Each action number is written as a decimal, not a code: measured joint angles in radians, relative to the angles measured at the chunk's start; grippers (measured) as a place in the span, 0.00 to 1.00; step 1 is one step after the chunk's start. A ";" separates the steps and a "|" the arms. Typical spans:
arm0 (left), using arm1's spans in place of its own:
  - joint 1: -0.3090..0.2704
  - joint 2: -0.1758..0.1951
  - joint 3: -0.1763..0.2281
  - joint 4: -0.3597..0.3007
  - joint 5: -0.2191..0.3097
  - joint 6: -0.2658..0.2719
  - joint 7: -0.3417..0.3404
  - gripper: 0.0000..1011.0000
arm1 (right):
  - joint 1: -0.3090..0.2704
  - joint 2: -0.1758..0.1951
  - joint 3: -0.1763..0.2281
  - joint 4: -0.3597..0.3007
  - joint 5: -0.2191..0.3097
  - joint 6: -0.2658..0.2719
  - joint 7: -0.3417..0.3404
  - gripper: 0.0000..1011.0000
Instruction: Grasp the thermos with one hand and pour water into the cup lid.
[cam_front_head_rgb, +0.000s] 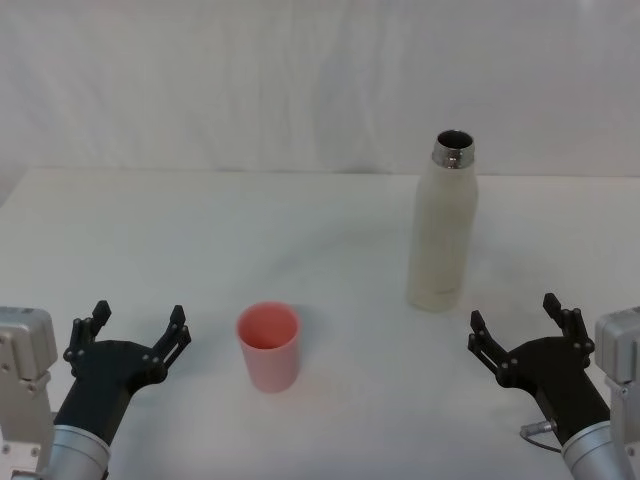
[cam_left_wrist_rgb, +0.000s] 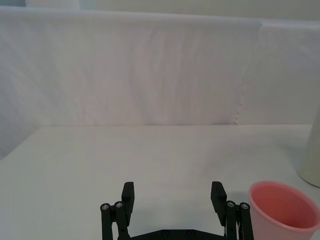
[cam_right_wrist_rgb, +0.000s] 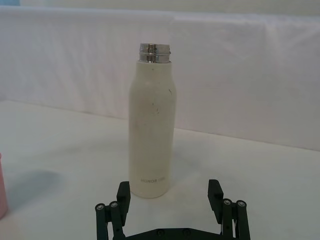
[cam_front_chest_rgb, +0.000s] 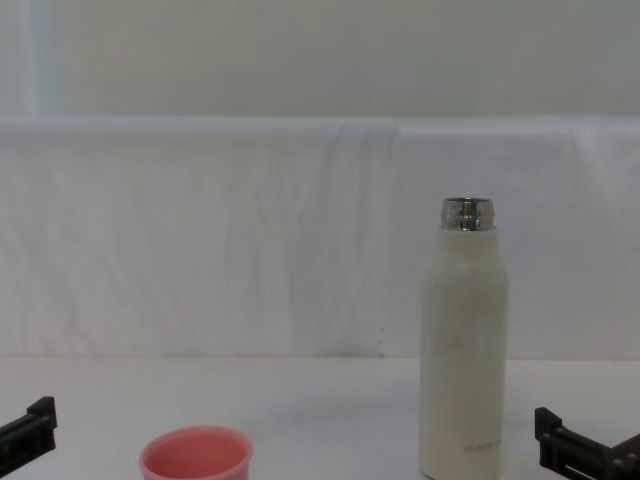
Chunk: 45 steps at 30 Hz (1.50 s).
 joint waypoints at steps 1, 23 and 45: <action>0.000 0.000 0.000 0.000 0.000 0.000 0.000 0.99 | 0.000 0.000 0.000 0.000 0.000 0.000 0.000 0.99; 0.000 0.000 0.000 0.000 0.000 0.000 0.000 0.99 | 0.000 0.000 0.000 0.000 0.000 0.000 0.000 0.99; 0.000 0.000 0.000 0.000 0.000 0.000 0.000 0.99 | -0.002 -0.004 0.009 -0.014 -0.006 0.011 0.012 0.99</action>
